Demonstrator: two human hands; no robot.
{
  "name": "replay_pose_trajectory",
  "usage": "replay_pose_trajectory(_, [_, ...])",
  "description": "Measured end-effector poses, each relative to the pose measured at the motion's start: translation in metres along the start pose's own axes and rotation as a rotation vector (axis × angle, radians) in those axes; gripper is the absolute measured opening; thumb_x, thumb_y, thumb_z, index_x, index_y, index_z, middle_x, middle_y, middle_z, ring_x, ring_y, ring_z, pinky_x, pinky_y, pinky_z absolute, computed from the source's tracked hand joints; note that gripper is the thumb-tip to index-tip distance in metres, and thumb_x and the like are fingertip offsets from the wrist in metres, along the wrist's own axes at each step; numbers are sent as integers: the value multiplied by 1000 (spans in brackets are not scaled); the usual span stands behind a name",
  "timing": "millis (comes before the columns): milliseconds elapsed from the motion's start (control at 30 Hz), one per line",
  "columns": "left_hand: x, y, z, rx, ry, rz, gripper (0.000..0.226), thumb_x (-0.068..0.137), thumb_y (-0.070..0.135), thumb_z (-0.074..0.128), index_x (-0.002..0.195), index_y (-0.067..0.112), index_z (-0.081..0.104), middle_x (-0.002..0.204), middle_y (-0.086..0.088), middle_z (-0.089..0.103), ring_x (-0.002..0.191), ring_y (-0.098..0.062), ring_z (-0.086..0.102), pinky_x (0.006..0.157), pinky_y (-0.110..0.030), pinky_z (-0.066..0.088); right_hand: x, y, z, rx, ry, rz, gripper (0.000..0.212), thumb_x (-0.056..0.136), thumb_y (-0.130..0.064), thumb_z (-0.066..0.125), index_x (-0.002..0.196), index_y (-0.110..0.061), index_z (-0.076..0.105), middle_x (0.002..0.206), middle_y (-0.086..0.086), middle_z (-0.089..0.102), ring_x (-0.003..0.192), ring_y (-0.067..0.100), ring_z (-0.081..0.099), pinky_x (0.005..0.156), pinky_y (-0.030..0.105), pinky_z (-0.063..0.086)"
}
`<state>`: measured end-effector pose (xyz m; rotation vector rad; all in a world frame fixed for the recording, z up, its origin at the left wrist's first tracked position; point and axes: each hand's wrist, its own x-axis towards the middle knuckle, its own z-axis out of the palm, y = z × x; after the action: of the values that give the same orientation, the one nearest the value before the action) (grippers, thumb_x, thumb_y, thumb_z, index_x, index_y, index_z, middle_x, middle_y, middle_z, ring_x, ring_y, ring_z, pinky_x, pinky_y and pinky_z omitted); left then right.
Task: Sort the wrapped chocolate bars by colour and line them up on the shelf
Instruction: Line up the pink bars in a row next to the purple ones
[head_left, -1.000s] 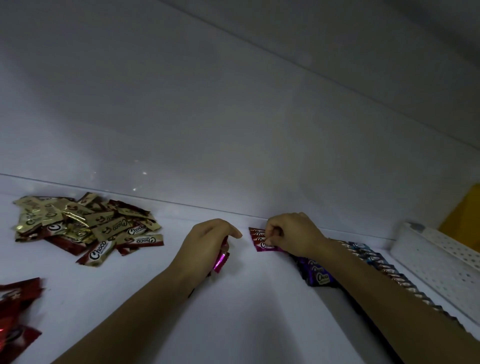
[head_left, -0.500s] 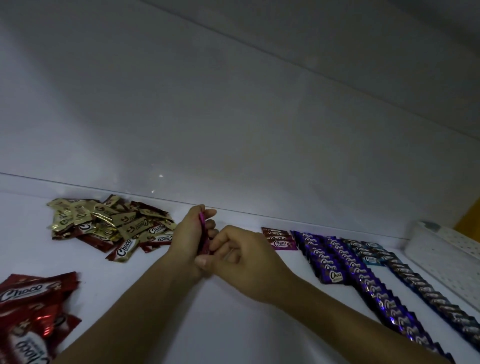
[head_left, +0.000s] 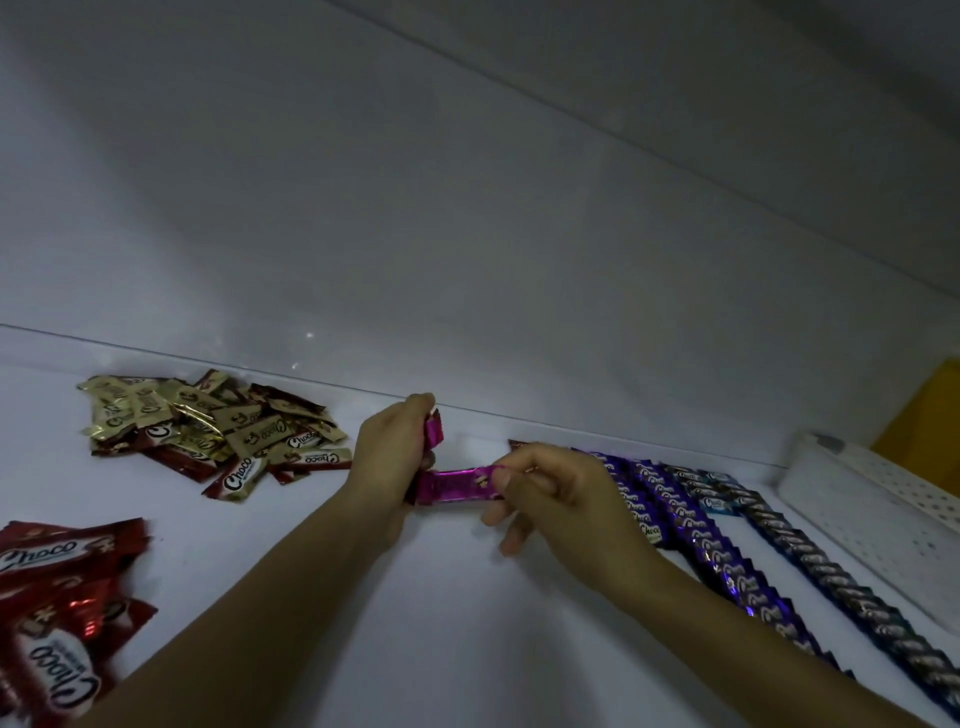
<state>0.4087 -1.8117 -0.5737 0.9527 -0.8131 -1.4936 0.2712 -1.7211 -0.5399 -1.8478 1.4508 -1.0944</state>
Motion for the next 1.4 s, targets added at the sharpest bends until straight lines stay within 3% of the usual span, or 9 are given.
replay_pose_trajectory(133, [-3, 0, -1, -8, -22, -1, 28, 93, 27, 51, 69, 15, 44, 54, 0, 36, 38, -10, 32, 33, -20, 27, -13, 9, -32, -776, -73, -470, 17, 88, -8, 60, 97, -16, 73, 91, -3, 71, 83, 15, 65, 75, 28, 50])
replay_pose_trajectory(200, [-3, -1, -1, 24, -36, 9, 27, 93, 27, 51, 69, 15, 44, 53, 0, 36, 37, -10, 31, 33, -19, 26, -21, 19, -42, -972, -208, -504, 26, 82, -5, 60, 99, -19, 74, 103, 0, 69, 93, 20, 65, 79, 37, 52])
replay_pose_trajectory(300, [-6, -3, 0, 90, -67, 32, 28, 94, 27, 50, 69, 15, 46, 54, 0, 38, 39, -10, 32, 34, -21, 28, -28, 28, -48, -857, -239, -367, 29, 83, -7, 55, 102, -19, 74, 109, 0, 67, 101, 18, 62, 86, 40, 50])
replay_pose_trajectory(433, [-9, -4, 0, 172, -75, 67, 30, 95, 30, 49, 69, 14, 47, 59, -1, 37, 44, -12, 33, 37, -22, 29, -18, 29, -40, -584, -115, -180, 15, 88, -25, 64, 97, -20, 74, 92, -13, 67, 87, 6, 60, 84, 35, 49])
replay_pose_trajectory(533, [-12, -3, 1, 225, -109, 75, 29, 96, 31, 50, 74, 12, 52, 59, -2, 39, 46, -14, 34, 37, -22, 30, -7, 29, -27, -622, -164, -108, 22, 83, -37, 69, 99, -23, 74, 93, -14, 64, 90, 3, 56, 87, 30, 47])
replay_pose_trajectory(767, [-13, -4, 5, 335, -140, 115, 32, 96, 33, 51, 76, 11, 62, 59, -3, 45, 46, -14, 38, 34, -14, 29, 17, 44, -47, -744, -125, 74, 14, 71, -31, 79, 73, -34, 66, 75, -24, 55, 82, 1, 55, 83, 26, 45])
replay_pose_trajectory(867, [-12, -4, 5, 321, -129, 96, 30, 95, 34, 53, 79, 11, 64, 62, -5, 47, 48, -15, 39, 32, -16, 30, 30, 52, -59, -867, -103, 68, 11, 73, -32, 75, 77, -33, 65, 74, -25, 56, 79, 1, 52, 89, 28, 41])
replay_pose_trajectory(1033, [-10, -6, 6, 318, -118, 84, 30, 94, 35, 55, 78, 12, 65, 62, -4, 50, 47, -14, 40, 32, -16, 31, 47, 60, -64, -1068, -108, 1, 27, 83, -29, 64, 110, -31, 66, 110, -9, 65, 107, 15, 50, 95, 33, 31])
replay_pose_trajectory(1400, [-11, -5, 6, 319, -118, 88, 29, 94, 34, 55, 78, 12, 66, 59, -2, 49, 43, -12, 41, 31, -15, 30, 60, 70, -66, -1267, -136, -56, 26, 91, -27, 53, 113, -29, 67, 112, -2, 64, 106, 21, 49, 85, 33, 27])
